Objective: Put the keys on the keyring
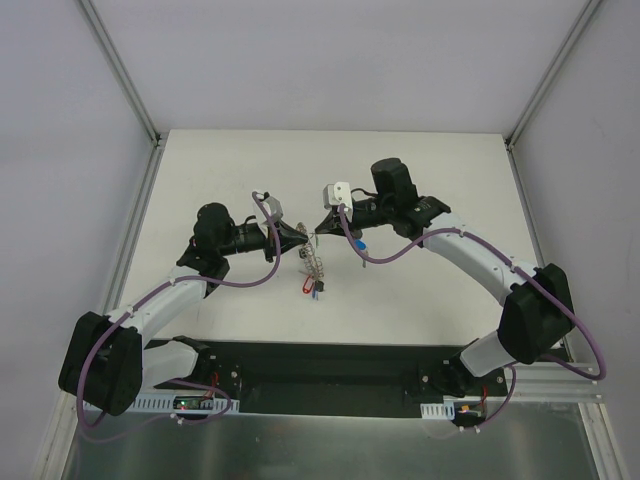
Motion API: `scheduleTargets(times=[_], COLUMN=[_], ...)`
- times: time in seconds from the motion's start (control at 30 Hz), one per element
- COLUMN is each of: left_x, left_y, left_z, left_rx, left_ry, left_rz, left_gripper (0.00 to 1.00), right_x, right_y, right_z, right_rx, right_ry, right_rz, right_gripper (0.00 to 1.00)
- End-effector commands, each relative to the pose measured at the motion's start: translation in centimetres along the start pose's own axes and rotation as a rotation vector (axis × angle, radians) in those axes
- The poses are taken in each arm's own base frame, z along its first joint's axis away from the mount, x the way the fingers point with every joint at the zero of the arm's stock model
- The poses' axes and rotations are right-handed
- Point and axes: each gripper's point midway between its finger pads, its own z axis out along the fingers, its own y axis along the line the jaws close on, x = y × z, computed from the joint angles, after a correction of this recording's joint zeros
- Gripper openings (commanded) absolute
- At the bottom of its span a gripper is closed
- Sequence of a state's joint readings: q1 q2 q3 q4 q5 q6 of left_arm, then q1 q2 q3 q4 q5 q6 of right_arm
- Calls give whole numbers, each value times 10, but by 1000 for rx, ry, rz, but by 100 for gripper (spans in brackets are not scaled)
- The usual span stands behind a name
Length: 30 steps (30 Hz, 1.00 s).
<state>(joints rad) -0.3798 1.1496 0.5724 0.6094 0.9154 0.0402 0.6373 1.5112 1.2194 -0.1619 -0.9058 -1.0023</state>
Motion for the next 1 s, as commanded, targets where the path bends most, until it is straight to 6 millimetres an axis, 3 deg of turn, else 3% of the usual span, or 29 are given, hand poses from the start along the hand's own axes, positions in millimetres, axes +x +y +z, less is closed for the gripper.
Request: scheduleTargets(times=[0.0, 0.63, 0.97], left_x=[-31, -32, -33], left_y=[-11, -18, -9], left_z=[1, 2, 3], left_rx=[59, 103, 43], left_ry=[-83, -89, -91], left_rz=[112, 112, 88], left_gripper=[0, 0, 0], right_x=[-24, -26, -28], right_y=[-1, 6, 10], right_z=[2, 7, 5], right_rx=[-28, -51, -65], right_ry=[-59, -53, -43], right_rz=[-42, -50, -54], right_gripper=[1, 1, 1])
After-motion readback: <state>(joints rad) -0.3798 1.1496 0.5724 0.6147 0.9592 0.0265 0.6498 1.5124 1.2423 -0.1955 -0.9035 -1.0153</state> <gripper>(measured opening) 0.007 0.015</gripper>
